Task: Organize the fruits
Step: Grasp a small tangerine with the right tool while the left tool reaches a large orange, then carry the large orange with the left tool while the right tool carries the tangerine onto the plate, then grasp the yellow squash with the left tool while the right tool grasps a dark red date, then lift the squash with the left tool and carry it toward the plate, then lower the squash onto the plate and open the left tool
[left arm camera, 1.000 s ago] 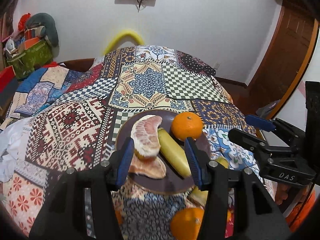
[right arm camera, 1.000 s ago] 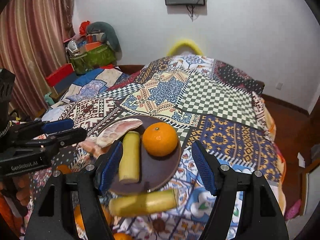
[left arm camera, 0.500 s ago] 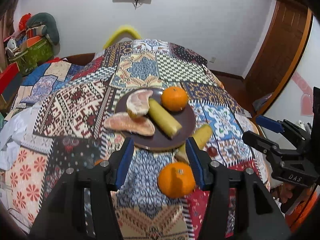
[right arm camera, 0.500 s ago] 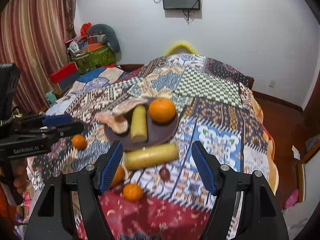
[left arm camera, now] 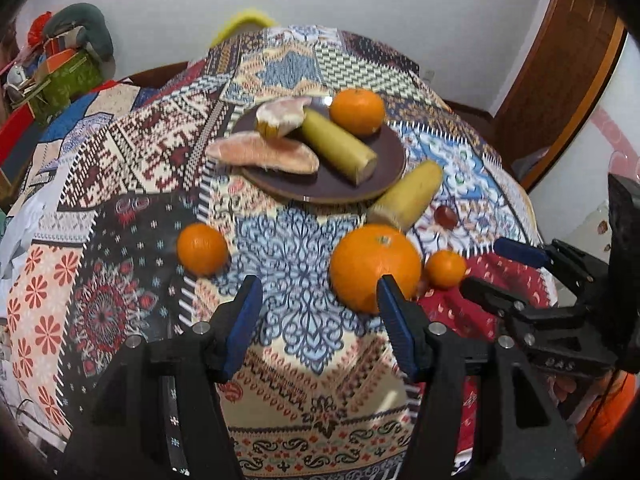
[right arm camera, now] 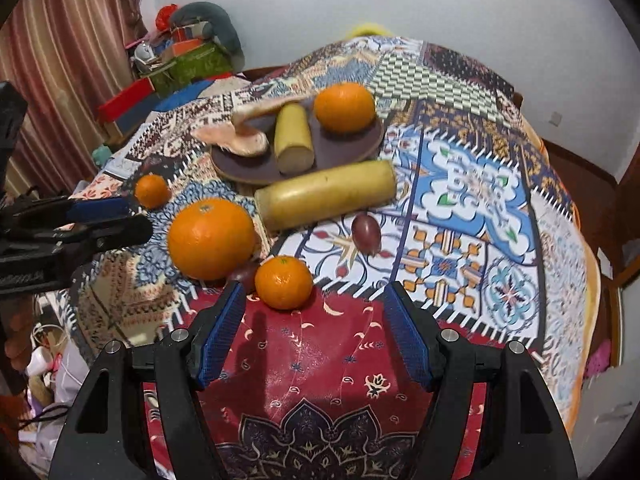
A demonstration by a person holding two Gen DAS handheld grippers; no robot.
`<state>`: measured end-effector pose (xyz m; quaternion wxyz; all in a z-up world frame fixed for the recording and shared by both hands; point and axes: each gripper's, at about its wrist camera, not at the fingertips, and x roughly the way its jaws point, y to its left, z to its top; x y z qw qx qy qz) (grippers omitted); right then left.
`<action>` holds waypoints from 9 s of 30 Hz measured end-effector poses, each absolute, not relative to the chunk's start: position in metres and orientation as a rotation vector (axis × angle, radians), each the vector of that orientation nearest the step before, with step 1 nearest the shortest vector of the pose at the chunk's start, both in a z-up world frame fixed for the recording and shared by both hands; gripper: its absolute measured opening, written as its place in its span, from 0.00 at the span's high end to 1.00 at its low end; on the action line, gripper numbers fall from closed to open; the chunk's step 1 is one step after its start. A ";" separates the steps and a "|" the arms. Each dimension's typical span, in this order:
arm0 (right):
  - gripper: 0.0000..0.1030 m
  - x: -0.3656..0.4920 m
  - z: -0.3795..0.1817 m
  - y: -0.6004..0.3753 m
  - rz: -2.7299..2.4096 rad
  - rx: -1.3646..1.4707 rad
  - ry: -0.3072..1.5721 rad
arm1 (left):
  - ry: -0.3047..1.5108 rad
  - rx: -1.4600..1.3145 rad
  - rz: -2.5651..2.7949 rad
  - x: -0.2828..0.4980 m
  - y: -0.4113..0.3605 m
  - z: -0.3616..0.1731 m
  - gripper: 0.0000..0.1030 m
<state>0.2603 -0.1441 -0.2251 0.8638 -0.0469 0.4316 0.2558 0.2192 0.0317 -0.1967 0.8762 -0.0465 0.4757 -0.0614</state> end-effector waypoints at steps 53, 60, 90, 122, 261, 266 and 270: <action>0.71 0.275 -0.204 -0.173 0.567 0.035 0.848 | 0.986 -0.162 -0.177 0.259 0.010 -0.214 0.38; 0.71 0.288 -0.196 -0.167 0.576 0.045 0.821 | 0.913 -0.185 -0.138 0.265 0.028 -0.191 0.38; 0.71 0.384 -0.206 -0.128 0.593 0.040 0.805 | 0.882 -0.197 -0.139 0.366 0.032 -0.203 0.38; 0.59 0.372 -0.207 -0.131 0.583 0.008 0.860 | 0.880 -0.131 -0.129 0.352 0.027 -0.186 0.38; 0.83 0.316 -0.174 -0.148 0.587 0.006 0.753 | 0.704 -0.120 -0.111 0.307 0.052 -0.109 0.63; 0.83 0.322 -0.179 -0.142 0.598 0.008 0.768 | 0.708 -0.108 -0.063 0.325 0.066 -0.116 0.63; 0.83 0.329 -0.185 -0.136 0.600 -0.001 0.783 | 0.743 -0.072 -0.041 0.340 0.067 -0.129 0.63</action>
